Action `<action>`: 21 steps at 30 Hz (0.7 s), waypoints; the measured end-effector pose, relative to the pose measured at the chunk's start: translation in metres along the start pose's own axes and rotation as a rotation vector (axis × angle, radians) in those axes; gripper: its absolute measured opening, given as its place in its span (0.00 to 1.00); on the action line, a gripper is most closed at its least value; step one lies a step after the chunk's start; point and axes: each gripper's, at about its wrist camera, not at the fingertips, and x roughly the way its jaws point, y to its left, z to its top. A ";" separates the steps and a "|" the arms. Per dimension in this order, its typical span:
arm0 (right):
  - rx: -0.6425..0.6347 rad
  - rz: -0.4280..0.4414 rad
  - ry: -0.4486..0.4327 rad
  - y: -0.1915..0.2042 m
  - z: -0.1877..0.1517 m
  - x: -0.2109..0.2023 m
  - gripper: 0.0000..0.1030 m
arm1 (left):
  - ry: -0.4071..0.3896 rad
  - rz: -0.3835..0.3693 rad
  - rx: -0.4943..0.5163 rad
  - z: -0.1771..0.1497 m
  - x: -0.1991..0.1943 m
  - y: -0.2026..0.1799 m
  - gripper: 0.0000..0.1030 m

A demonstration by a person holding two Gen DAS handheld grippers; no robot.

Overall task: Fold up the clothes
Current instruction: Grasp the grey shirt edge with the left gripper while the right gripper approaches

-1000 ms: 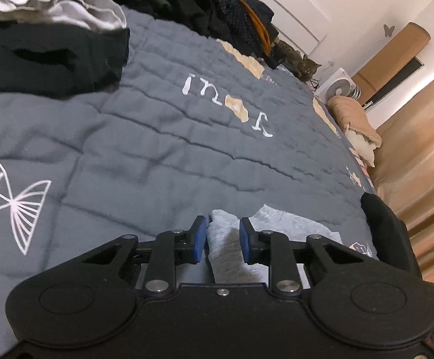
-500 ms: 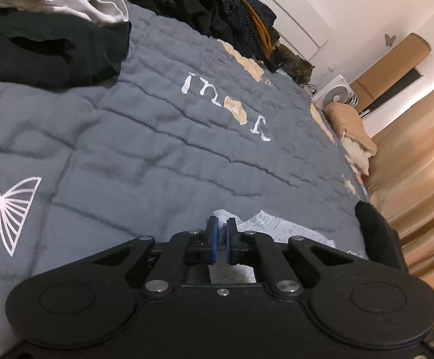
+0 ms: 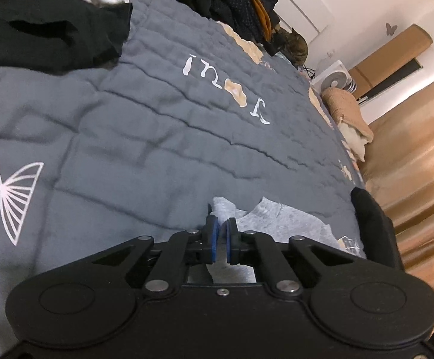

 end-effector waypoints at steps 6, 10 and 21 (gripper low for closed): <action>-0.004 0.000 0.011 0.000 -0.003 0.003 0.40 | -0.079 0.005 0.002 0.001 -0.006 -0.003 0.01; -0.008 0.003 0.013 0.000 -0.004 0.003 0.41 | -0.131 0.015 0.020 0.001 -0.009 -0.007 0.01; -0.022 0.007 0.021 0.002 -0.008 0.001 0.45 | -0.168 0.117 0.082 -0.004 -0.001 -0.010 0.02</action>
